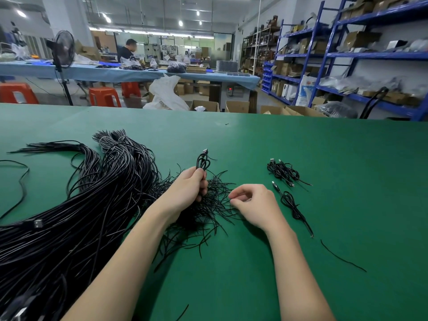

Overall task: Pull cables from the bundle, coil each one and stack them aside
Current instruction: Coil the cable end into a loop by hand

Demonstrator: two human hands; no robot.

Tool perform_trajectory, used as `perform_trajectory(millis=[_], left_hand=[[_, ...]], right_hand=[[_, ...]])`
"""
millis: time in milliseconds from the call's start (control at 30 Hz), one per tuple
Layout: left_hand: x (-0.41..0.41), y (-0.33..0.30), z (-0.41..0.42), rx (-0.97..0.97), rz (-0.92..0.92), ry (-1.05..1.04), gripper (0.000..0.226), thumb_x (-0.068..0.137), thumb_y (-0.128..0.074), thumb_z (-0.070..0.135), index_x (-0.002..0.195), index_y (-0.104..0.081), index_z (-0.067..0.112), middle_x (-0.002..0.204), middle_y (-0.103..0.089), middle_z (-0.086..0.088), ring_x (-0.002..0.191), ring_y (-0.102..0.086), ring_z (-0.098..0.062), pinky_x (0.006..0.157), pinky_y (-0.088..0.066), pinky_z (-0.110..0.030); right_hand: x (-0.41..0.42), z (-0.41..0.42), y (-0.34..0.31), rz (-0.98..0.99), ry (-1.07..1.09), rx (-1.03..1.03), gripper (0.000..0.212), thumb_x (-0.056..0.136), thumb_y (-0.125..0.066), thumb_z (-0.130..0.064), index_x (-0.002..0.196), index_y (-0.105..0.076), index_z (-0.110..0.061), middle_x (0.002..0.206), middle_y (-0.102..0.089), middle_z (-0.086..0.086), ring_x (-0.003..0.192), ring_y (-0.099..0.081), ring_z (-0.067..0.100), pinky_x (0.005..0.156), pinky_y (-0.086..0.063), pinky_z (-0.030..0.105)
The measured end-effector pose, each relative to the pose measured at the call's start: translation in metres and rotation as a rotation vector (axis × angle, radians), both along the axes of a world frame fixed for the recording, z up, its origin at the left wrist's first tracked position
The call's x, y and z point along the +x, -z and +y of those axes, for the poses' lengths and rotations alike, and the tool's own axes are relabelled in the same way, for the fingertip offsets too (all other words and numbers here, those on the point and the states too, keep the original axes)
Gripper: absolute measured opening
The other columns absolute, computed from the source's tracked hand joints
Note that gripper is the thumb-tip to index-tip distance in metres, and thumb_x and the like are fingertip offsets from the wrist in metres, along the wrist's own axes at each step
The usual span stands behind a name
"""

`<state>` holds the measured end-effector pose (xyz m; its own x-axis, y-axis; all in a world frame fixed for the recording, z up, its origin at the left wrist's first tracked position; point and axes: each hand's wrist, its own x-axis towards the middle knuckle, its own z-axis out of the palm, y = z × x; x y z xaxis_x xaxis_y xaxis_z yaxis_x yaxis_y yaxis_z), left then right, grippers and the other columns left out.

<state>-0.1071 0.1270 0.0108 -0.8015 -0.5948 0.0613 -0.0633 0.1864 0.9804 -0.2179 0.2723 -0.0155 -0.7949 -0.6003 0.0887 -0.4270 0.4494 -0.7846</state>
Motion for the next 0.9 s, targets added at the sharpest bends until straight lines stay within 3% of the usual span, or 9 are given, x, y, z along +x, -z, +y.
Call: perform_trajectory(millis=[100,267,400,500,633,800,900], left_hand=[[0.000,0.000,0.001,-0.005,-0.005,0.003,0.023,0.106,-0.033,0.019,0.086,-0.045,0.018,0.064,-0.046,0.009,0.063,-0.050,-0.012,0.060,-0.039,-0.026],[-0.002,0.001,0.003,0.005,-0.016,0.015,0.023,0.106,-0.033,0.020,0.087,-0.046,0.018,0.062,-0.048,0.011,0.064,-0.050,-0.012,0.059,-0.039,-0.025],[-0.002,0.001,0.001,0.002,-0.008,0.005,0.024,0.105,-0.033,0.019,0.085,-0.046,0.018,0.063,-0.048,0.011,0.064,-0.050,-0.012,0.060,-0.039,-0.026],[-0.003,0.002,0.000,-0.001,-0.010,0.002,0.024,0.105,-0.033,0.019,0.085,-0.046,0.018,0.063,-0.049,0.010,0.062,-0.051,-0.011,0.059,-0.039,-0.025],[-0.004,0.003,-0.002,-0.008,-0.004,-0.017,0.024,0.104,-0.034,0.018,0.083,-0.046,0.018,0.059,-0.049,0.013,0.061,-0.051,-0.012,0.058,-0.039,-0.025],[-0.004,0.004,-0.005,0.013,0.006,-0.025,0.024,0.104,-0.033,0.017,0.083,-0.044,0.018,0.053,-0.046,0.015,0.065,-0.049,-0.015,0.060,-0.038,-0.028],[-0.004,0.006,-0.005,-0.001,0.000,-0.027,0.024,0.105,-0.033,0.018,0.083,-0.044,0.018,0.056,-0.045,0.014,0.065,-0.049,-0.014,0.059,-0.038,-0.027]], right_hand=[[0.000,0.001,-0.001,-0.056,0.011,-0.099,0.013,0.085,-0.071,-0.020,0.086,-0.073,-0.033,0.073,-0.073,-0.017,0.070,-0.066,-0.001,0.062,-0.046,0.010],[0.001,-0.001,0.002,-0.226,0.030,-0.270,0.017,0.090,-0.067,-0.011,0.089,-0.076,-0.026,0.077,-0.076,-0.007,0.081,-0.075,0.017,0.086,-0.059,0.033],[-0.001,-0.005,0.006,-0.231,0.019,-0.288,0.017,0.097,-0.060,-0.014,0.102,-0.070,-0.028,0.089,-0.074,-0.006,0.074,-0.070,0.005,0.078,-0.056,0.026],[0.001,-0.011,0.007,-0.282,-0.010,-0.312,0.017,0.100,-0.056,-0.016,0.109,-0.063,-0.028,0.090,-0.072,-0.004,0.075,-0.068,0.006,0.076,-0.054,0.029],[0.004,-0.015,0.006,-0.239,-0.013,-0.295,0.015,0.099,-0.058,-0.019,0.102,-0.065,-0.032,0.084,-0.074,-0.008,0.061,-0.062,0.003,0.065,-0.048,0.024],[0.002,-0.014,0.009,-0.206,0.002,-0.241,0.021,0.100,-0.054,-0.018,0.093,-0.069,-0.031,0.077,-0.073,-0.011,0.061,-0.055,0.012,0.065,-0.048,0.031],[0.002,-0.015,0.010,-0.114,-0.015,-0.134,0.018,0.098,-0.056,-0.025,0.090,-0.071,-0.031,0.075,-0.075,-0.016,0.067,-0.063,-0.007,0.067,-0.048,0.022]])
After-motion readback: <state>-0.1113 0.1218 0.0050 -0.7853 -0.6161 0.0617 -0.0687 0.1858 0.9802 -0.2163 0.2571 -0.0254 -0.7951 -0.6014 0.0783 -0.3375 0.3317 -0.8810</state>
